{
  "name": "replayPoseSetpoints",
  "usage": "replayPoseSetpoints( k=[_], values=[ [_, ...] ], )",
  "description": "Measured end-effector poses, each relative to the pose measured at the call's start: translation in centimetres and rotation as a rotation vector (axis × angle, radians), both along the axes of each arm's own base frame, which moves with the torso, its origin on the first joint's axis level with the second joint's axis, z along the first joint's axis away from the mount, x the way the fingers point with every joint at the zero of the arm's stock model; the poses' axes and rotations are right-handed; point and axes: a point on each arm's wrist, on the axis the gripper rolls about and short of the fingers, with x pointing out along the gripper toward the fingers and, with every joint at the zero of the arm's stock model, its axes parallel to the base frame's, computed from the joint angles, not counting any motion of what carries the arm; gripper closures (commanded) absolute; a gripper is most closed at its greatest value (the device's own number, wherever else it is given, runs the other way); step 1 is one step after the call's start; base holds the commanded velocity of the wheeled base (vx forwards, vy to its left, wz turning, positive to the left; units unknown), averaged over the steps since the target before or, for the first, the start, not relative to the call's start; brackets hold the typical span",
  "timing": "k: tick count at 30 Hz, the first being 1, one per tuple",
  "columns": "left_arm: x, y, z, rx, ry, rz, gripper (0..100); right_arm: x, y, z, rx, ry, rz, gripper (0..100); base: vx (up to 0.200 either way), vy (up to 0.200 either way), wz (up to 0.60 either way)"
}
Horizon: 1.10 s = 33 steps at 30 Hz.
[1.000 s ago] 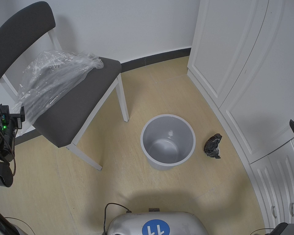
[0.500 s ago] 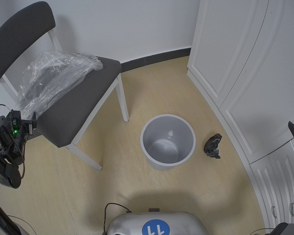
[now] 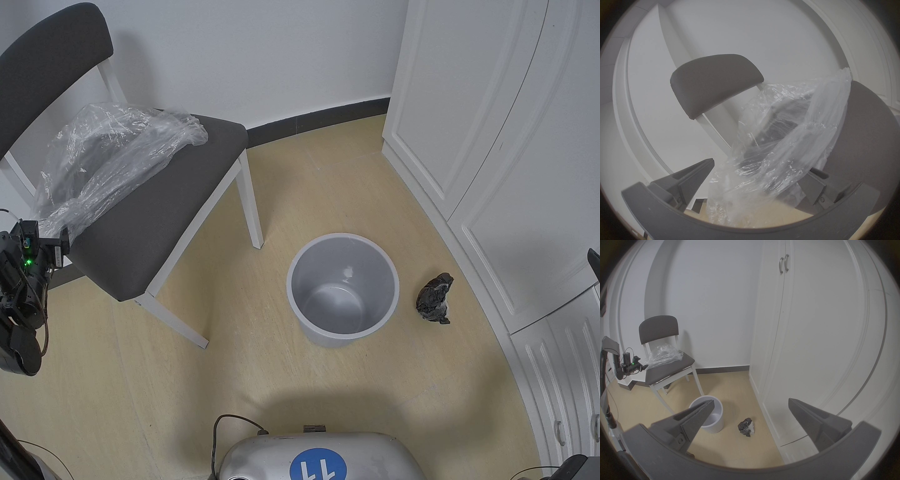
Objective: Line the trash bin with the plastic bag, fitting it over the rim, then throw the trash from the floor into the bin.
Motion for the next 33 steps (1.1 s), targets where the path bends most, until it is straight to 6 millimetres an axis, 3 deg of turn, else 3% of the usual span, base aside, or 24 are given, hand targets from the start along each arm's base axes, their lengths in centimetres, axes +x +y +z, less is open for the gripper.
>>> replayPoseSetpoints(
  k=[11, 22, 33],
  values=[
    [-1.1, -0.2, 2.0, -0.012, -0.085, -0.005, 0, 0.0, 0.0, 0.0, 0.0, -0.001, 0.0, 0, 0.0, 0.0, 0.0],
    [-1.6, 0.2, -0.4, -0.027, 0.057, -0.007, 0, -0.1, 0.0, -0.1, -0.002, 0.001, 0.0, 0, 0.0, 0.0, 0.0],
    [-1.0, 1.1, -0.4, -0.03, 0.053, 0.006, 0, -0.1, 0.0, -0.1, -0.008, 0.0, -0.001, 0, 0.0, 0.0, 0.0]
  ],
)
